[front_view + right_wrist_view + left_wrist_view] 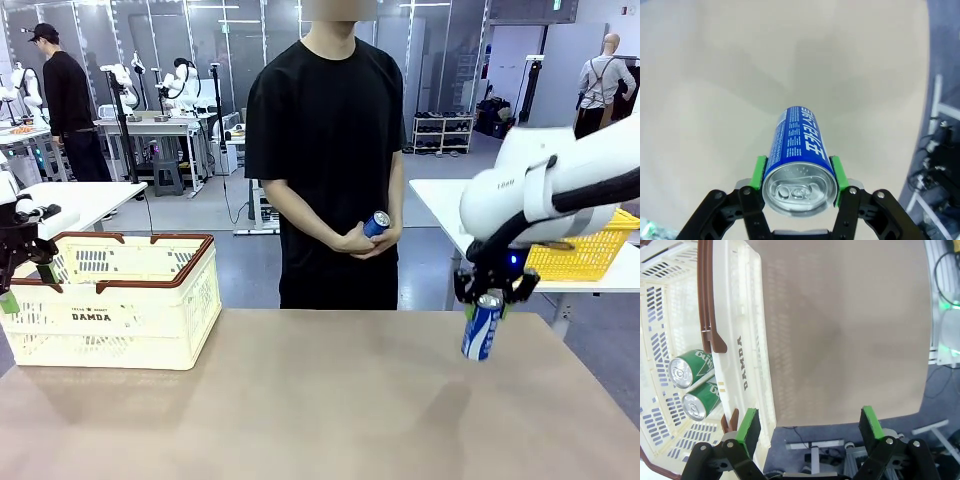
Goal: Place the drinks into the Shopping basket.
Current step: Pick up one drink and place it into the Shopping basket.
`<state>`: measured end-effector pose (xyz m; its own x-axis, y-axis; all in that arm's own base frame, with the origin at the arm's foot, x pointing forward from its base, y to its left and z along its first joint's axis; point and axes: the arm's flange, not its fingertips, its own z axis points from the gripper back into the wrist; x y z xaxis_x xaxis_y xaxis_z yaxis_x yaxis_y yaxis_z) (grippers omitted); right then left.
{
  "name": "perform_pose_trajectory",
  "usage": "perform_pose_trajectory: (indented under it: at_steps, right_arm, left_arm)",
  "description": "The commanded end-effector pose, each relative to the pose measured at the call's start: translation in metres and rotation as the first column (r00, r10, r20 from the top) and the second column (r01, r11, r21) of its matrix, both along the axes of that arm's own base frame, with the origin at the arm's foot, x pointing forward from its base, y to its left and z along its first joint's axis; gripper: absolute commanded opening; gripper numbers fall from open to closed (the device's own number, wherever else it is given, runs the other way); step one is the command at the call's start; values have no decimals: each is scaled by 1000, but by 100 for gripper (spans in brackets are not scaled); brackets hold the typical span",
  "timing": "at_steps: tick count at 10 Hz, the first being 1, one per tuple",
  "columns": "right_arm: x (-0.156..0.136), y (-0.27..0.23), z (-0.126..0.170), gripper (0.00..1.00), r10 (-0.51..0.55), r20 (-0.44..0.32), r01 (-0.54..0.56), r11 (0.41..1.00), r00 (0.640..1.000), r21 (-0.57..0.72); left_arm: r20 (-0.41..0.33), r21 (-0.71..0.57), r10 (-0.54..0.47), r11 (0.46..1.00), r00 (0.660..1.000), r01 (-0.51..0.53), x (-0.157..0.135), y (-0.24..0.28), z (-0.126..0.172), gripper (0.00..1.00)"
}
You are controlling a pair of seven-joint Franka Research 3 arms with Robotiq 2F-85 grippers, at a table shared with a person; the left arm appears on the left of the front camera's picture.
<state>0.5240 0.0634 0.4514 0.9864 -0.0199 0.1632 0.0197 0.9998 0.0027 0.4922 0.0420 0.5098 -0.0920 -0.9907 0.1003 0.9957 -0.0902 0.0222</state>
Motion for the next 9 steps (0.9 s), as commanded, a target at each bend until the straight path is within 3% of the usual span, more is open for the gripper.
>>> perform_pose_trajectory:
  at_steps: [1, 4, 9]
  right_arm:
    - [-14, 17, 58, 42, -14, 63, 16, 999, 998, -30]
    - [-27, 26, 96, 42, -15, 84, 16, 1000, 996, -8]
    - [-42, 65, 89, 42, 56, 49, -59, 997, 997, 43]
  left_arm:
    - [-8, 6, -2, 1000, 1000, 2, -3, 1, 2, 100]
    - [-8, 6, -2, 1000, 1000, 2, -3, 1, 2, 100]
    - [-8, 6, -2, 1000, 1000, 2, -3, 1, 2, 100]
